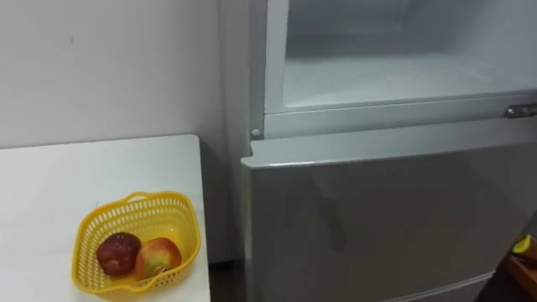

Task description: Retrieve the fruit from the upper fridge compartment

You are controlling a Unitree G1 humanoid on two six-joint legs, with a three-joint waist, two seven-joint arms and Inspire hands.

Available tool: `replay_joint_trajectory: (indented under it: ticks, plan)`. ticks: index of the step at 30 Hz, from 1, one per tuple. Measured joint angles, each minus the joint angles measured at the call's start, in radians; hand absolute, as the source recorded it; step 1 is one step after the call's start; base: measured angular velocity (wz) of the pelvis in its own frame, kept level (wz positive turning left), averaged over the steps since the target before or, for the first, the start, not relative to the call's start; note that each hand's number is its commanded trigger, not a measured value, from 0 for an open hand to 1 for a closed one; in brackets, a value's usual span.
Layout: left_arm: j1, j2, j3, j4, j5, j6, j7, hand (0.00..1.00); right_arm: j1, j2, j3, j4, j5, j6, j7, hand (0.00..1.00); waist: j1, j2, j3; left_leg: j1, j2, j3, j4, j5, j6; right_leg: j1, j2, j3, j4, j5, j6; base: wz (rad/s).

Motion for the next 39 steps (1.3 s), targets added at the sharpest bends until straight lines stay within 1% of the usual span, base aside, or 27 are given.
replay_joint_trajectory:
  ticks: [1, 3, 5, 7, 9, 10, 12, 13, 14, 15, 16, 18, 19, 20, 21, 24, 26, 28, 30, 31, 34, 35, 37, 38, 39]
  plan:
    - [0.001, 0.0, 0.0, 0.002, 0.0, -0.003, 0.001, 0.0, -0.002, 0.006, -0.001, 0.041, 0.007, 0.0, -0.004, 0.0, 0.0, -0.003, -0.0024, 0.005, 0.0, 0.002, 0.0, 0.0, 0.0, 0.005, 0.0, 0.0, -0.001, 0.0, 0.0, 0.0]
    - [-0.001, 0.0, 0.001, 0.0, 0.0, -0.003, 0.002, 0.0, -0.002, 0.02, -0.009, 0.113, 0.017, 0.001, -0.005, 0.0, -0.001, -0.006, -0.0012, 0.011, 0.0, 0.003, -0.001, 0.0, 0.0, 0.009, 0.0, 0.001, -0.001, -0.001, 0.001, 0.0]
    - [0.004, 0.0, 0.002, -0.004, -0.001, -0.003, 0.004, 0.0, 0.003, 0.028, -0.01, 0.191, 0.076, 0.003, -0.005, 0.0, 0.0, -0.008, -0.0017, 0.016, -0.001, 0.002, -0.011, 0.0, 0.0, 0.01, 0.0, 0.001, -0.002, -0.001, 0.001, 0.0]
    - [0.016, 0.001, 0.002, -0.022, -0.017, -0.002, 0.004, 0.0, 0.007, 0.028, -0.01, 0.243, 0.153, 0.004, -0.007, 0.0, -0.001, -0.008, -0.0019, 0.017, -0.001, 0.001, -0.011, 0.0, 0.0, 0.014, 0.0, 0.002, -0.008, -0.001, 0.002, 0.0]
    - [0.028, 0.001, 0.002, -0.039, -0.056, -0.004, 0.014, 0.0, 0.005, 0.029, -0.011, 0.325, 0.27, 0.015, -0.013, 0.0, -0.001, -0.007, -0.0014, 0.018, -0.001, -0.001, -0.011, 0.0, 0.0, 0.016, 0.0, 0.0, -0.012, 0.0, 0.002, 0.0]
    - [0.032, 0.001, 0.002, -0.039, -0.069, -0.005, 0.018, 0.0, 0.004, 0.03, -0.011, 0.35, 0.3, 0.016, -0.013, 0.0, -0.002, -0.007, -0.0013, 0.018, -0.001, -0.001, -0.011, 0.0, 0.0, 0.017, 0.0, 0.0, -0.012, 0.0, 0.002, 0.0]
    - [0.035, -0.002, 0.026, -0.029, -0.089, -0.007, 0.02, 0.0, -0.015, 0.035, -0.026, 0.48, 0.439, 0.024, -0.012, 0.0, -0.002, -0.005, 0.0008, 0.019, 0.0, -0.002, -0.01, 0.0, 0.0, 0.022, -0.001, 0.0, -0.015, 0.0, 0.002, 0.05]
    - [0.035, -0.004, 0.035, -0.024, -0.089, -0.008, 0.02, 0.0, -0.023, 0.04, -0.041, 0.518, 0.466, 0.026, -0.011, 0.0, -0.002, -0.004, 0.0015, 0.02, 0.0, -0.004, -0.01, 0.0, 0.0, 0.026, -0.001, 0.0, -0.017, 0.0, 0.002, 0.08]
    - [0.035, -0.008, 0.052, -0.016, -0.089, -0.008, 0.02, 0.0, -0.047, 0.055, -0.078, 0.588, 0.507, 0.038, -0.011, 0.0, -0.001, -0.002, 0.0028, 0.023, -0.001, -0.007, -0.01, 0.0, 0.0, 0.031, -0.001, -0.002, -0.021, -0.001, 0.003, 0.07]
    - [0.036, -0.01, 0.06, -0.011, -0.089, -0.008, 0.02, 0.0, -0.058, 0.062, -0.093, 0.621, 0.524, 0.046, -0.011, 0.0, 0.0, -0.002, 0.003, 0.023, -0.002, -0.009, -0.01, 0.0, 0.0, 0.034, -0.001, -0.002, -0.026, -0.001, 0.003, 0.06]
    - [0.038, -0.014, 0.072, -0.003, -0.088, -0.007, 0.02, 0.0, -0.083, 0.074, -0.107, 0.685, 0.54, 0.064, -0.008, 0.0, 0.0, -0.002, 0.0046, 0.023, -0.002, -0.01, -0.01, 0.0, 0.0, 0.036, -0.001, -0.003, -0.029, -0.001, 0.003, 0.04]
    - [0.043, -0.024, 0.084, -0.004, -0.082, 0.008, 0.019, 0.0, -0.116, 0.092, -0.105, 0.781, 0.567, 0.104, 0.027, 0.0, 0.0, 0.0, 0.0065, 0.02, -0.002, -0.014, -0.01, 0.0, 0.0, 0.036, -0.001, -0.008, -0.032, -0.001, 0.003, 0.06]
    - [0.043, -0.025, 0.086, -0.003, -0.081, 0.012, 0.019, 0.0, -0.126, 0.096, -0.105, 0.802, 0.576, 0.114, 0.041, 0.0, 0.001, 0.001, 0.0071, 0.019, -0.002, -0.015, -0.01, 0.0, 0.0, 0.035, -0.001, -0.009, -0.032, -0.001, 0.003, 0.05]
    - [0.042, -0.029, 0.1, 0.006, -0.078, 0.019, 0.018, 0.0, -0.144, 0.102, -0.101, 0.835, 0.588, 0.137, 0.069, 0.0, 0.006, 0.0, 0.0072, 0.019, -0.002, -0.017, -0.01, 0.0, 0.0, 0.036, -0.001, -0.009, -0.032, -0.001, 0.003, 0.0]
    - [0.04, -0.033, 0.113, 0.013, -0.073, 0.028, 0.018, 0.0, -0.159, 0.104, -0.091, 0.856, 0.591, 0.152, 0.097, 0.0, 0.008, 0.002, 0.0103, 0.019, -0.002, -0.02, -0.01, 0.0, 0.0, 0.035, -0.001, -0.009, -0.032, -0.001, 0.003, 0.0]
    - [0.05, -0.035, 0.12, 0.015, -0.059, 0.047, 0.018, 0.0, -0.186, 0.113, -0.074, 0.873, 0.587, 0.178, 0.153, 0.0, 0.018, 0.003, 0.0111, 0.019, -0.002, -0.02, -0.01, 0.0, 0.0, 0.033, 0.0, -0.007, -0.031, -0.001, 0.003, 0.0]
    - [0.056, -0.036, 0.12, 0.014, -0.058, 0.062, 0.019, 0.0, -0.188, 0.114, -0.064, 0.871, 0.583, 0.187, 0.175, 0.0, 0.03, 0.002, 0.0116, 0.018, -0.002, -0.02, -0.01, -0.001, 0.0, 0.033, 0.0, -0.008, -0.031, -0.001, 0.003, 0.0]
    - [0.065, -0.039, 0.121, 0.013, -0.058, 0.078, 0.019, 0.0, -0.203, 0.114, -0.063, 0.872, 0.579, 0.2, 0.195, 0.0, 0.033, 0.001, 0.0128, 0.018, -0.002, -0.021, -0.01, -0.001, 0.0, 0.032, 0.0, -0.012, -0.032, -0.001, 0.003, 0.0]
    - [0.068, -0.041, 0.122, 0.013, -0.059, 0.085, 0.019, 0.0, -0.22, 0.115, -0.063, 0.879, 0.58, 0.206, 0.209, 0.0, 0.038, 0.001, 0.0146, 0.018, -0.002, -0.016, -0.01, -0.001, 0.0, 0.032, 0.0, -0.004, -0.032, -0.001, 0.003, -0.02]
    - [0.071, -0.043, 0.122, 0.015, -0.059, 0.091, 0.019, 0.0, -0.23, 0.115, -0.063, 0.888, 0.58, 0.208, 0.21, 0.0, 0.047, 0.0, 0.015, 0.019, -0.002, -0.014, -0.01, -0.001, 0.0, 0.032, 0.001, -0.002, -0.032, -0.001, 0.003, 0.0]
    - [0.07, -0.048, 0.122, 0.019, -0.06, 0.1, 0.023, 0.0, -0.247, 0.119, -0.066, 0.918, 0.599, 0.21, 0.208, 0.0, 0.051, -0.005, 0.0163, 0.016, -0.002, -0.018, -0.01, -0.001, 0.0, 0.034, 0.0, -0.007, -0.033, -0.001, 0.003, 0.04]
    - [0.071, -0.051, 0.122, 0.02, -0.06, 0.101, 0.024, 0.0, -0.248, 0.119, -0.069, 0.92, 0.613, 0.211, 0.206, 0.0, 0.054, -0.005, 0.0166, 0.017, -0.002, -0.026, -0.01, -0.001, 0.0, 0.034, 0.0, -0.009, -0.033, -0.001, 0.003, 0.05]
    - [0.077, -0.054, 0.123, 0.022, -0.062, 0.102, 0.024, 0.0, -0.247, 0.12, -0.092, 0.927, 0.63, 0.214, 0.2, 0.0, 0.05, -0.003, 0.0166, 0.018, -0.002, -0.03, -0.01, -0.001, -0.001, 0.037, 0.0, -0.012, -0.034, -0.001, 0.003, 0.07]
    - [0.08, -0.058, 0.127, 0.021, -0.063, 0.101, 0.024, 0.0, -0.248, 0.12, -0.121, 0.933, 0.663, 0.215, 0.193, 0.0, 0.045, -0.003, 0.0158, 0.018, -0.002, -0.034, -0.009, -0.001, -0.001, 0.039, -0.001, -0.016, -0.034, -0.001, 0.003, 0.08]
    - [0.082, -0.059, 0.133, 0.021, -0.062, 0.101, 0.025, 0.0, -0.249, 0.12, -0.136, 0.936, 0.681, 0.215, 0.188, 0.0, 0.04, -0.006, 0.0134, 0.018, -0.002, -0.037, -0.008, -0.001, -0.001, 0.041, -0.002, -0.021, -0.033, -0.001, 0.003, 0.19]
